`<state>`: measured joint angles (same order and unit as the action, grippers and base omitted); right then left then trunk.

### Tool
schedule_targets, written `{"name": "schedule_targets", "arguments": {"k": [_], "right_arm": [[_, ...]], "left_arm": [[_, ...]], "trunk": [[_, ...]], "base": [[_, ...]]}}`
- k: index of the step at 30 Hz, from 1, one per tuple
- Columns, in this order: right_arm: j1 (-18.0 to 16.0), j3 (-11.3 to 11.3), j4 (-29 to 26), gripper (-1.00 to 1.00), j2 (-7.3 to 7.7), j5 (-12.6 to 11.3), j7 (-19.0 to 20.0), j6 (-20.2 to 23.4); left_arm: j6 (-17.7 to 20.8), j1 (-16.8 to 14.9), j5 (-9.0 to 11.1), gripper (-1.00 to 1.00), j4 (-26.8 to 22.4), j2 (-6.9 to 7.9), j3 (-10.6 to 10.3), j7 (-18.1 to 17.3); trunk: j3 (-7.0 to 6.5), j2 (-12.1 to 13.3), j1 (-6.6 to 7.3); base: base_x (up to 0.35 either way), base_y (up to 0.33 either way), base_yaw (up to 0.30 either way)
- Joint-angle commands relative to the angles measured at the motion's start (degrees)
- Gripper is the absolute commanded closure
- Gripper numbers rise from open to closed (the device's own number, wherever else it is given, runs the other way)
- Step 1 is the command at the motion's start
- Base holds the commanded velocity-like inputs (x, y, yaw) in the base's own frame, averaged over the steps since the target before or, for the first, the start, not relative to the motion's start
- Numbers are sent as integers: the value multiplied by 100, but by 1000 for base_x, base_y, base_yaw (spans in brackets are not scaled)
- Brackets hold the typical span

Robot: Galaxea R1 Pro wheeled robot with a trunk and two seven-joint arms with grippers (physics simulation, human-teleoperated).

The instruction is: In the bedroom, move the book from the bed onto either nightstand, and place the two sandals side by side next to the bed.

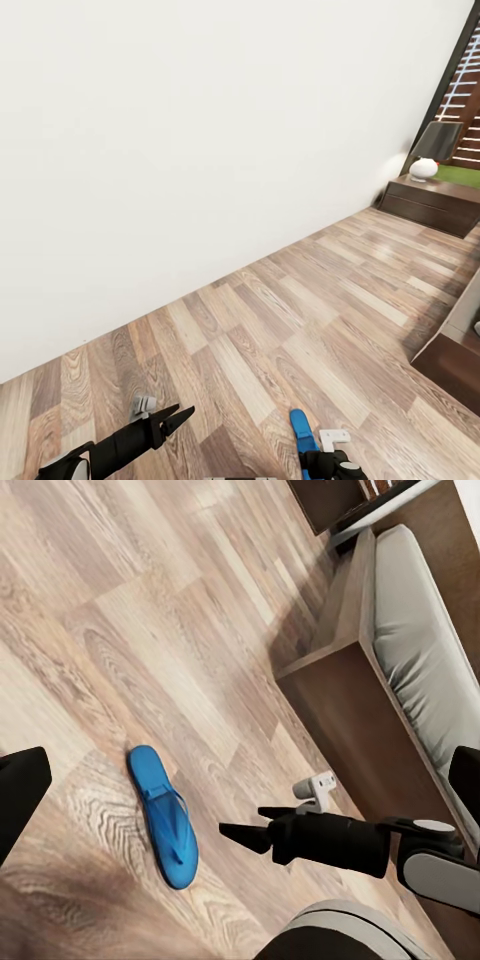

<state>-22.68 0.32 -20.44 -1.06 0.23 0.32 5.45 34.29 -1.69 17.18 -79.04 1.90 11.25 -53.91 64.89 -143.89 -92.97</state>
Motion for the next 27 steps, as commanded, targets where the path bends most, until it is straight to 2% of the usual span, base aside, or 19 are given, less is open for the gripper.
{"name": "schedule_targets", "arguments": {"k": [1,7,24,27], "right_arm": [[1,3,-13,-100,0,3,3,35],[1,3,-13,-100,0,3,3,35],[1,3,-13,-100,0,3,3,35],[1,3,-13,-100,0,3,3,35]], "left_arm": [[43,-1,31,-100,1,2,1,-6],[43,-4,31,-100,2,2,0,-6],[43,-3,31,-100,2,3,8,-6],[43,-4,31,-100,2,3,6,-6]], "trunk": [[5,-2,1],[5,-2,1],[5,-2,1],[71,-6,-7]], "base": [[163,23,0],[147,44,0],[6,2,0],[0,0,0]]}}
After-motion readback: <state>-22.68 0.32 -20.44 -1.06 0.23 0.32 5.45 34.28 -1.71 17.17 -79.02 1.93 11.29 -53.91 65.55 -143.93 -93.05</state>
